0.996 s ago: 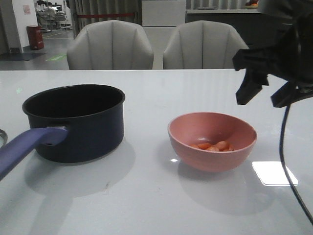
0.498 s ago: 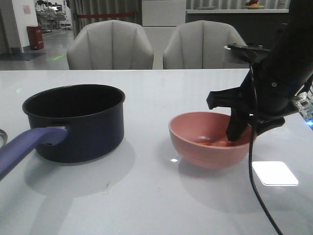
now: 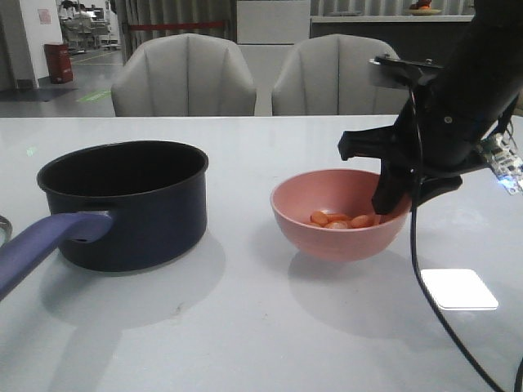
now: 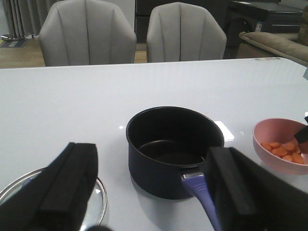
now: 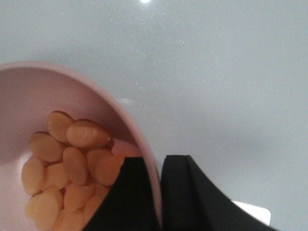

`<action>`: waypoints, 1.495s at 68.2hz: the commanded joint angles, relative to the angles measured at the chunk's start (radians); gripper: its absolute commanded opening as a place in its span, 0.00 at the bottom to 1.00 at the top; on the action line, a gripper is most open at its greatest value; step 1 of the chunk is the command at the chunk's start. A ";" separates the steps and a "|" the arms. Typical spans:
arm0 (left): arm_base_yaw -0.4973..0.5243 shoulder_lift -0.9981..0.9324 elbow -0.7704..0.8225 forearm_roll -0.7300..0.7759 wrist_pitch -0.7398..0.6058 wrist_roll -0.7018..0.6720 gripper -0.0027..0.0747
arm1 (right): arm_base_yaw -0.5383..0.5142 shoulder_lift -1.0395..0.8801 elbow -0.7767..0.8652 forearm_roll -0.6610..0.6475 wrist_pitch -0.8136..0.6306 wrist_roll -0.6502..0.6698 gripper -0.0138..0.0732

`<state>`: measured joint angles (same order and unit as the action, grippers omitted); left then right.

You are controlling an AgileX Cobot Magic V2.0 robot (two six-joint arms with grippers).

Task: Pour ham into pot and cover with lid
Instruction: 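Lower the right gripper and grasp the pink bowl rim, then lift the bowl over the saucepan and tilt it to pour carrots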

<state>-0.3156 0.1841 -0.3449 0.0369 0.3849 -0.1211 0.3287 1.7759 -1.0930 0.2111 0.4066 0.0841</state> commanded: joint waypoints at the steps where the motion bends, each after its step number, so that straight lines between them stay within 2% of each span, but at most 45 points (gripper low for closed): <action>1: -0.007 0.009 -0.029 -0.007 -0.083 0.003 0.69 | 0.001 -0.048 -0.083 0.001 -0.001 -0.008 0.31; 14: -0.007 0.009 -0.029 -0.007 -0.083 0.003 0.69 | 0.069 -0.048 -0.255 -0.013 0.096 -0.046 0.31; 22: -0.007 0.009 -0.029 -0.007 -0.083 0.003 0.69 | 0.151 -0.040 -0.356 -0.017 0.081 -0.103 0.31; 27: -0.007 0.009 -0.029 -0.007 -0.084 0.003 0.69 | 0.205 -0.023 -0.412 -0.017 0.023 -0.117 0.31; 39: -0.007 0.009 -0.029 -0.007 -0.084 0.003 0.69 | 0.284 0.011 -0.440 -0.018 -0.249 -0.128 0.31; 49: -0.007 0.009 -0.029 -0.007 -0.084 0.003 0.69 | 0.312 0.047 -0.437 -0.025 -0.470 -0.192 0.31; 63: -0.007 0.009 -0.029 -0.007 -0.084 0.003 0.69 | 0.339 0.138 -0.412 -0.064 -0.860 -0.337 0.31; 76: -0.007 0.009 -0.029 -0.007 -0.084 0.003 0.69 | 0.383 0.208 -0.350 -0.098 -1.259 -0.564 0.31; 87: -0.007 0.009 -0.029 -0.007 -0.084 0.003 0.69 | 0.419 0.237 -0.320 -0.098 -1.381 -0.756 0.31; 93: -0.007 0.009 -0.029 -0.007 -0.084 0.003 0.69 | 0.439 0.239 -0.302 -0.098 -1.425 -0.895 0.31; 94: -0.007 0.009 -0.029 -0.007 -0.084 0.003 0.69 | 0.442 0.240 -0.297 -0.098 -1.440 -0.951 0.31; 102: -0.007 0.009 -0.029 -0.007 -0.084 0.003 0.69 | 0.446 0.246 -0.285 -0.098 -1.479 -1.094 0.31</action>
<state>-0.3156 0.1841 -0.3449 0.0369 0.3825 -0.1211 0.7745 2.0786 -1.3599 0.1202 -0.9308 -0.8723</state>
